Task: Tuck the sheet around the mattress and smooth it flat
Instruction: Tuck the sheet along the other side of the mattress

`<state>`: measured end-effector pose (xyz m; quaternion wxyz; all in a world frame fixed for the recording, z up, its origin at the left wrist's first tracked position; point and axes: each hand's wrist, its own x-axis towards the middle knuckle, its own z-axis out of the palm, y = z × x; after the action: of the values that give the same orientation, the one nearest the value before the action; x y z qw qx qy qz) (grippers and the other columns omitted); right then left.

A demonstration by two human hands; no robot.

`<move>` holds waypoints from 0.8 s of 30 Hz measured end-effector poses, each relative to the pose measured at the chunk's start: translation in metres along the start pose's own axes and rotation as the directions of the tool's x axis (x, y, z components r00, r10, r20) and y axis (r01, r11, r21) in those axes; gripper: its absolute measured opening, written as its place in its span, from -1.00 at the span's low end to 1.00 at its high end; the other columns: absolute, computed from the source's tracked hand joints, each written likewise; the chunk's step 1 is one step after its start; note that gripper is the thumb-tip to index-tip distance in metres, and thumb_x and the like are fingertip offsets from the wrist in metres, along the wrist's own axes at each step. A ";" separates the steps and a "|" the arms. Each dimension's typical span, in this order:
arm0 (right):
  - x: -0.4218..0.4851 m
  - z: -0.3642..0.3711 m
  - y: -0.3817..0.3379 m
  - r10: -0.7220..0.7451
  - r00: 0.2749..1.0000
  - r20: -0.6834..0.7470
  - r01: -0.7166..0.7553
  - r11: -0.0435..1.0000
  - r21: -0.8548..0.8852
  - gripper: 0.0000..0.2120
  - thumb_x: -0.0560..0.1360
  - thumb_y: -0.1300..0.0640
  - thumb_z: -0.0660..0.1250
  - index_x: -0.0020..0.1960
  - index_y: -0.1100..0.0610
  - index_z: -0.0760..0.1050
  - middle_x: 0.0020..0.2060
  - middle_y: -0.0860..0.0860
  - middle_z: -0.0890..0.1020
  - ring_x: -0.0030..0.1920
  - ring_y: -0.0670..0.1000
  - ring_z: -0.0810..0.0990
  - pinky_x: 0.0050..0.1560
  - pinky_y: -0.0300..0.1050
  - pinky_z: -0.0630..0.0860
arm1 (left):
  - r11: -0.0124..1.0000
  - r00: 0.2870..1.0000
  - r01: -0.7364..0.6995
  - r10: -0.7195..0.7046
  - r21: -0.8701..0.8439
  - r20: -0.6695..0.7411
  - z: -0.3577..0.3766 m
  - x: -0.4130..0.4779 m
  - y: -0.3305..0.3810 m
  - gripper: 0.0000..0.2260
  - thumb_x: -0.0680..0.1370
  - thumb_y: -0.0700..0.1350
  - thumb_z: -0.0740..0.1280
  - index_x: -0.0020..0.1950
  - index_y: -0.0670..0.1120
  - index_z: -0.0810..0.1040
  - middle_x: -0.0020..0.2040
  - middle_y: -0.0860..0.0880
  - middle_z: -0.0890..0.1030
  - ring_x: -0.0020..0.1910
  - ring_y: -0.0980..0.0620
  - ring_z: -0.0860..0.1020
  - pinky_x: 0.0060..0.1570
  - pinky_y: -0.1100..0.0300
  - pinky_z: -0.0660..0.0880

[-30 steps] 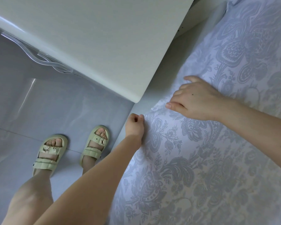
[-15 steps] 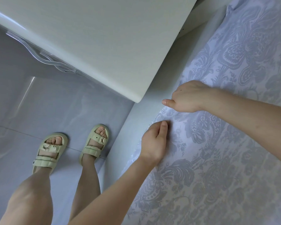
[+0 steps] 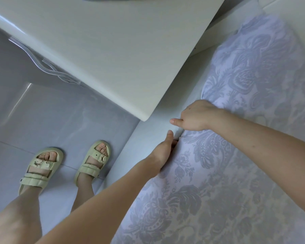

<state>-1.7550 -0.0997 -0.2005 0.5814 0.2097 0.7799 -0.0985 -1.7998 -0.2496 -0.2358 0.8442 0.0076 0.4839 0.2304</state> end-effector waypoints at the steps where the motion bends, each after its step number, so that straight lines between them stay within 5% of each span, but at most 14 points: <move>1: -0.002 -0.001 0.001 0.018 1.000 -0.017 -0.017 0.999 0.052 -0.36 0.59 -0.26 -0.17 -0.34 0.11 0.43 -0.27 -0.01 0.54 -0.05 0.05 0.49 0.00 -0.08 0.35 | 0.999 1.000 -0.006 0.007 0.053 -0.012 0.001 0.000 0.000 -0.44 0.59 0.27 -0.19 0.33 0.09 0.45 0.28 0.11 0.49 0.27 0.09 0.43 0.37 0.17 0.21; 3: -0.008 -0.005 0.014 0.028 0.983 -0.180 -0.019 0.999 0.049 -0.39 0.58 -0.26 -0.16 -0.39 0.05 0.40 -0.36 -0.03 0.52 -0.13 0.06 0.48 0.14 -0.02 0.36 | 0.992 0.998 0.002 0.005 0.127 -0.055 0.004 0.000 -0.002 -0.38 0.53 0.36 -0.18 0.41 0.11 0.36 0.37 0.06 0.45 0.35 0.02 0.39 0.43 0.04 0.19; 6: -0.014 -0.016 0.059 0.056 0.904 -0.423 -0.126 0.982 -0.139 -0.43 0.57 -0.21 -0.18 -0.21 -0.01 0.53 -0.11 0.00 0.65 0.10 0.08 0.54 0.39 0.05 0.18 | 0.987 0.994 0.023 -0.005 0.158 -0.112 0.006 -0.002 -0.002 -0.37 0.53 0.36 -0.17 0.45 0.10 0.30 0.40 0.02 0.41 0.37 -0.02 0.37 0.43 0.01 0.20; 10: -0.006 -0.031 0.112 0.204 0.931 -0.303 -0.261 0.952 -0.159 -0.39 0.58 -0.24 -0.21 0.02 -0.03 0.58 0.16 -0.06 0.60 0.30 0.02 0.43 0.47 0.10 -0.15 | 0.976 0.993 0.013 0.013 0.216 -0.119 0.003 -0.009 0.006 -0.42 0.57 0.31 -0.15 0.42 0.00 0.29 0.28 0.01 0.44 0.25 0.00 0.40 0.20 0.15 0.24; 13: 0.006 -0.040 0.124 0.258 0.944 -0.204 -0.292 0.943 -0.158 -0.38 0.57 -0.27 -0.25 0.22 -0.10 0.52 0.22 -0.08 0.57 0.35 -0.01 0.38 0.47 0.10 -0.21 | 0.917 0.978 -0.021 0.102 0.397 -0.182 -0.004 -0.012 0.015 -0.44 0.58 0.27 -0.11 0.10 -0.15 0.43 -0.03 -0.02 0.49 -0.07 0.02 0.45 -0.11 0.22 0.34; 17: 0.010 -0.043 0.130 0.228 0.958 -0.175 -0.257 0.952 -0.168 -0.40 0.58 -0.25 -0.22 0.27 -0.09 0.50 0.29 -0.06 0.52 0.38 -0.02 0.35 0.49 0.08 -0.18 | 0.746 0.888 -0.093 0.361 0.659 -0.284 -0.007 -0.006 0.040 -0.38 0.62 0.19 -0.10 -0.09 -0.22 0.58 -0.10 -0.18 0.63 -0.11 -0.11 0.56 -0.02 0.09 0.45; 20: 0.014 -0.052 0.130 0.269 0.958 -0.096 -0.282 0.943 -0.175 -0.39 0.59 -0.25 -0.21 0.32 -0.02 0.46 0.35 0.06 0.46 0.41 0.04 0.31 0.48 0.04 -0.08 | 0.830 0.882 -0.261 0.413 0.493 -0.228 0.005 0.006 0.060 -0.59 0.63 0.16 -0.02 -0.13 -0.05 0.47 -0.14 -0.10 0.54 -0.15 -0.04 0.49 0.06 0.09 0.44; 24: 0.021 -0.052 0.130 0.321 0.947 0.027 -0.308 0.926 -0.217 -0.36 0.59 -0.26 -0.20 0.42 0.08 0.34 0.44 0.11 0.34 0.46 0.08 0.24 0.47 0.01 0.00 | 0.900 0.912 -0.317 0.376 0.298 -0.165 0.022 0.023 0.084 -0.53 0.62 0.15 0.05 0.06 -0.19 0.57 0.07 -0.17 0.62 0.09 -0.13 0.54 0.20 0.06 0.44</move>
<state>-1.7475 0.0414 -0.1928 0.6323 0.2663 0.7239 0.0725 -1.8039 -0.1607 -0.2229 0.7222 0.1815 0.5909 0.3103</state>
